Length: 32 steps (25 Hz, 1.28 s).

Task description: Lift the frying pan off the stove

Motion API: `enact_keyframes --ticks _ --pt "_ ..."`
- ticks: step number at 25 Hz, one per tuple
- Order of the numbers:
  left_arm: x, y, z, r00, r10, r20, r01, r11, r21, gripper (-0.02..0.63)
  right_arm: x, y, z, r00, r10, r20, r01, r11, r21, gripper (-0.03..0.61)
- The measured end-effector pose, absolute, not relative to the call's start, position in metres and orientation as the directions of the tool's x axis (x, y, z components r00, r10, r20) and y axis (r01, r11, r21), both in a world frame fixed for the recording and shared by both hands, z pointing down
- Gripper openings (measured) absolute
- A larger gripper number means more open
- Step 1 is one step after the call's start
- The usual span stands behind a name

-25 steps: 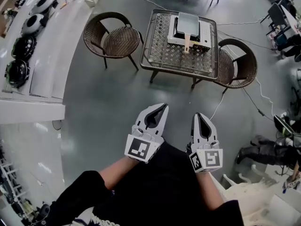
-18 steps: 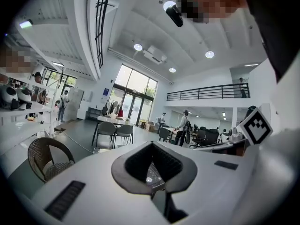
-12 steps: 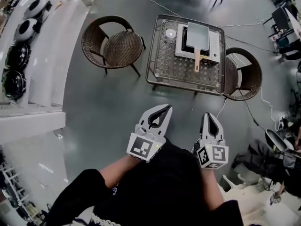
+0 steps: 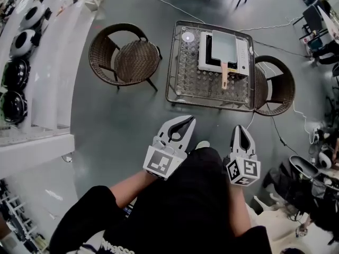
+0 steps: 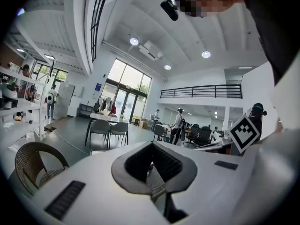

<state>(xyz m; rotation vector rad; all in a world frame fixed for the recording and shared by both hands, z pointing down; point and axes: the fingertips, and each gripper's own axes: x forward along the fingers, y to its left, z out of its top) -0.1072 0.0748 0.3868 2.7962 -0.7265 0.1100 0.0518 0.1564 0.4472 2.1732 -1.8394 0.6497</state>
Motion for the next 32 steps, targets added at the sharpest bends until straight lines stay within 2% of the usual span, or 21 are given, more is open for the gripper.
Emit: enact_keyframes --ticks 5,13,17,29,32 --pt "-0.103 0.065 0.390 0.865 -0.485 0.126 -0.501 -0.827 0.255 0.011 0.069 0.145 0.448 0.200 -0.860 0.470 -0.961 -0.265 -0.075 0.031" --pt "-0.099 0.025 0.401 0.817 -0.549 0.176 -0.576 -0.784 0.230 0.011 0.089 0.078 0.458 0.116 -0.895 0.430 -0.974 -0.188 -0.129 0.031" --pt "-0.078 -0.001 0.408 0.822 -0.539 0.184 -0.570 -0.786 0.241 0.011 0.109 0.041 0.463 0.107 -0.899 0.425 -0.974 -0.181 -0.138 0.031" --pt "-0.005 -0.110 0.432 0.776 -0.577 0.254 -0.625 -0.757 0.191 0.011 0.172 -0.059 0.533 0.029 -0.821 0.571 -0.977 -0.145 -0.159 0.032" --pt "0.011 -0.128 0.440 0.783 -0.570 0.251 -0.620 -0.749 0.232 0.011 0.185 -0.073 0.552 0.026 -0.798 0.602 -0.978 -0.145 -0.150 0.032"
